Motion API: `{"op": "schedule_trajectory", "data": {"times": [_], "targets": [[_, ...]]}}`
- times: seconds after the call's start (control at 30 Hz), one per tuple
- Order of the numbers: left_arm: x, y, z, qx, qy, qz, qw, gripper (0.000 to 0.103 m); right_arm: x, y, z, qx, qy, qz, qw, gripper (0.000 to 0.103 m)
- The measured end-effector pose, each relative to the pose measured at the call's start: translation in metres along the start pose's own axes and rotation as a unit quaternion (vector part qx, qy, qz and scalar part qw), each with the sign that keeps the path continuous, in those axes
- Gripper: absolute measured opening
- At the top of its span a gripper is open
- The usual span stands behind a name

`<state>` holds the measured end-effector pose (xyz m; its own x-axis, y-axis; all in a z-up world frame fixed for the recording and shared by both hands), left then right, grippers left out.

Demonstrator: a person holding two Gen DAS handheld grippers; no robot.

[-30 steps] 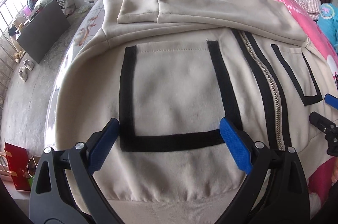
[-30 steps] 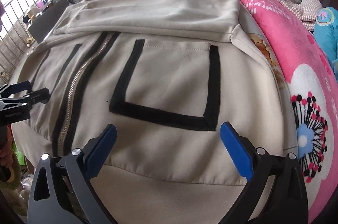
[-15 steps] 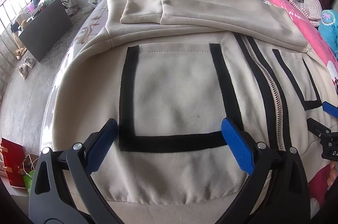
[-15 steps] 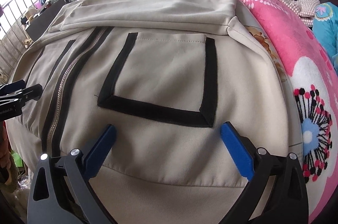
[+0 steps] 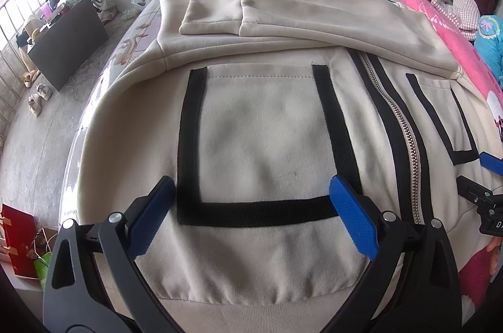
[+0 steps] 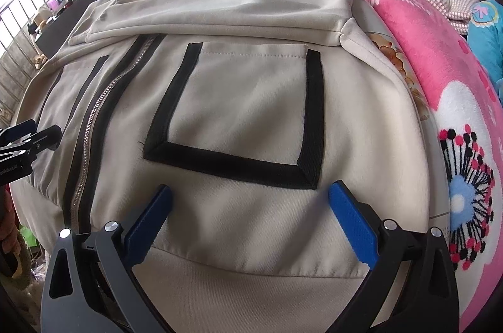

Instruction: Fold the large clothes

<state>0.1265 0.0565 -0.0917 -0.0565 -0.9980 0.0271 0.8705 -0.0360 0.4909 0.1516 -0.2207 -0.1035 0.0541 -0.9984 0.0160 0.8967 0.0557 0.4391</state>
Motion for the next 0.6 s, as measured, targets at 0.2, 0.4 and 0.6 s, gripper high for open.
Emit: {"op": "schedule_trajectory", "data": {"times": [0.2, 0.4, 0.6], "targets": [[0.0002, 0.0002, 0.0002, 0.001, 0.0, -0.001, 1.0, 0.095, 0.0001, -0.0021, 0.0007, 0.009, 0.001, -0.001, 1.0, 0.097], [0.0004, 0.0007, -0.0013, 0.0, -0.001, -0.003, 1.0, 0.095, 0.0003, -0.0019, 0.0009, 0.01, -0.001, -0.002, 1.0, 0.097], [0.0007, 0.0013, -0.0022, -0.001, -0.002, -0.006, 1.0, 0.095, 0.0002, -0.0023, 0.0009, 0.01, -0.001, -0.001, 1.0, 0.097]]}}
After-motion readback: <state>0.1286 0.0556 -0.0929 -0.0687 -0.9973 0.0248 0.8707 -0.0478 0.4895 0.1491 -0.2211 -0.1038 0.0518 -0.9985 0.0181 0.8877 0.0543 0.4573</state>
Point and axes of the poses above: each gripper's, at about its wrist camera, not at the fingertips, and z roughly against the way its jaws point, x to its right, y to its top, the point moved 4 cm from there along -z, roughly the way its jaws point, and after that the axes turned 1 degree about -y, right-handed, at the moved point
